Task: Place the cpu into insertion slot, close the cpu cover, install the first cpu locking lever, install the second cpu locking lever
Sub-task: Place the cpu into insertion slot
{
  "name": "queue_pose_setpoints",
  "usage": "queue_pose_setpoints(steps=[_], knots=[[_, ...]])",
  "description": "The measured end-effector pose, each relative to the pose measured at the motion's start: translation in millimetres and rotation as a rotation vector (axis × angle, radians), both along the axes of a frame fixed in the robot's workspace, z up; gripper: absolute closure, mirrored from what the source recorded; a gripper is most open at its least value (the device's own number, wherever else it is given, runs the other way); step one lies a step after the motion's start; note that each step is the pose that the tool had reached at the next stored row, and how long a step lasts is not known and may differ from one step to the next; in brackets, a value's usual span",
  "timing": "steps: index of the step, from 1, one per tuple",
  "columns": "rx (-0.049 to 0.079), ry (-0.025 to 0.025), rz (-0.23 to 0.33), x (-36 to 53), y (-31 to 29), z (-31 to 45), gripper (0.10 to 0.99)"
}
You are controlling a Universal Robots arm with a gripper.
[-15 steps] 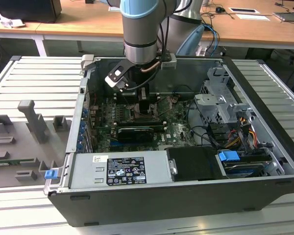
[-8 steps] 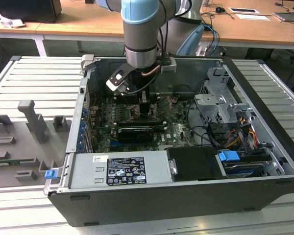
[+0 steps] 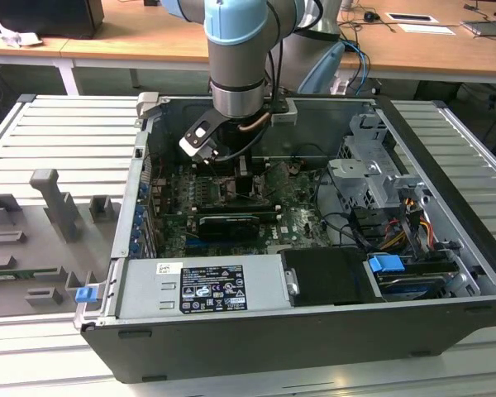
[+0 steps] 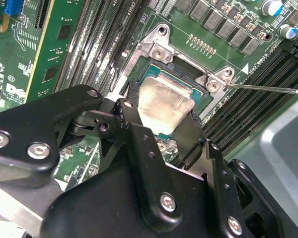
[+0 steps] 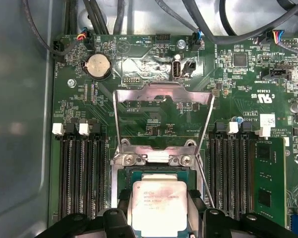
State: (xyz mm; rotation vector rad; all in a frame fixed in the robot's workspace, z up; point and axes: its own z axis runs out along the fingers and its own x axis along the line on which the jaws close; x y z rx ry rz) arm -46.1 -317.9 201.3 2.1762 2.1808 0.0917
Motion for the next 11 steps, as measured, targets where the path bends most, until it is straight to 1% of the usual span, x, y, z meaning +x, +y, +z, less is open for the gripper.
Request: queue_pose_setpoints(steps=[4, 5, 7, 11], knots=[[0.000, -0.0001, 0.000, 0.0, 0.0, -0.4, 0.545], [0.000, -0.0001, 0.000, 0.0, 0.0, -0.4, 0.478], [0.000, -0.0001, 0.000, 0.0, 0.2, -0.1, 0.478], [0.000, -0.0001, -0.001, 0.0, 0.2, 5.2, 0.478]])
